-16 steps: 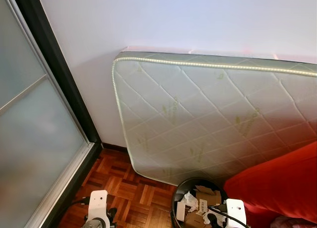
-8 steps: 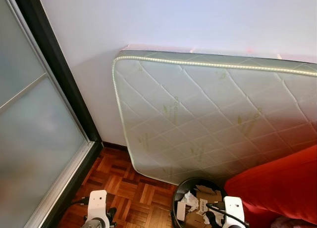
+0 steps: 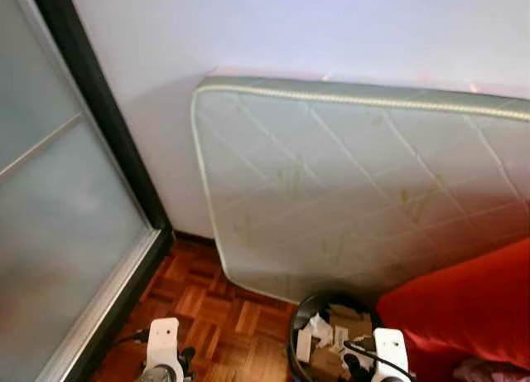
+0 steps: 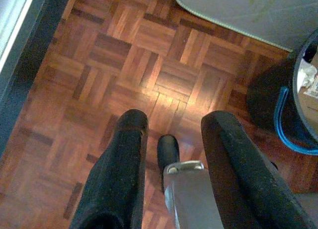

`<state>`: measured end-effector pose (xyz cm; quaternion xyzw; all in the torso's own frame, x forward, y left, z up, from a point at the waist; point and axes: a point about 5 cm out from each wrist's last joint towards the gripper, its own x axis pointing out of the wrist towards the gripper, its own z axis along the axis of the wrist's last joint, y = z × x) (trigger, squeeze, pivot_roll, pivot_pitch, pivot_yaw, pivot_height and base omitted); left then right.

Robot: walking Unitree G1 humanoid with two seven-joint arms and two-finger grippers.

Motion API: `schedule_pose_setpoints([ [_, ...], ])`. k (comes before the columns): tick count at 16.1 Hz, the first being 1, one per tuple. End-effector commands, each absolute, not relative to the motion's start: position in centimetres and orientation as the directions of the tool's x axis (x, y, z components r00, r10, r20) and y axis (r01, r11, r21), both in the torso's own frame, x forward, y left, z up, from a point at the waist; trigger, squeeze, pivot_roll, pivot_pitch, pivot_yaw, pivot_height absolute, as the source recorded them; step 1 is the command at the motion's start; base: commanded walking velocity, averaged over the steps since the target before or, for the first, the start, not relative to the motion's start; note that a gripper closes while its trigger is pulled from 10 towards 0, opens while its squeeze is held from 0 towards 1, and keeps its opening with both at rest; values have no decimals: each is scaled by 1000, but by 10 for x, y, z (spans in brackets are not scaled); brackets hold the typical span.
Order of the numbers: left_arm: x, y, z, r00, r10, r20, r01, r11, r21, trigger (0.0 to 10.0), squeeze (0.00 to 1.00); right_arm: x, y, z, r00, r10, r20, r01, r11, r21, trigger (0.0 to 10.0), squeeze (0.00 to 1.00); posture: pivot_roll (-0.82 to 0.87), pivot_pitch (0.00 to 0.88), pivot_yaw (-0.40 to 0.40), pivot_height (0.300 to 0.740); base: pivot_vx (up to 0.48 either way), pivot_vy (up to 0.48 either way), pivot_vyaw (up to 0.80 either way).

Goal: Clean up the room

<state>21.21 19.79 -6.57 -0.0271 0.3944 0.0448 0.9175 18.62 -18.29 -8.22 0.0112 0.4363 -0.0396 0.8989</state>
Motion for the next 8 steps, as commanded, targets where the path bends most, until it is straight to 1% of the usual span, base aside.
schedule_pose_setpoints([
  [1, 208, 200, -68, 675, 62, -735, -112, 993, -19, 10000, 0, 183, -181, -84, 606, -67, -793, 93, 996, -13, 10000, 0, -16, 0, 26, 740, -266, 0, 0],
  [8, 209, 198, -68, 674, 58, -737, -111, 994, -23, 10000, 0, 185, -183, -83, 608, -74, -791, 93, 995, -21, 10000, 0, -15, 0, 22, 740, -270, 0, 0],
])
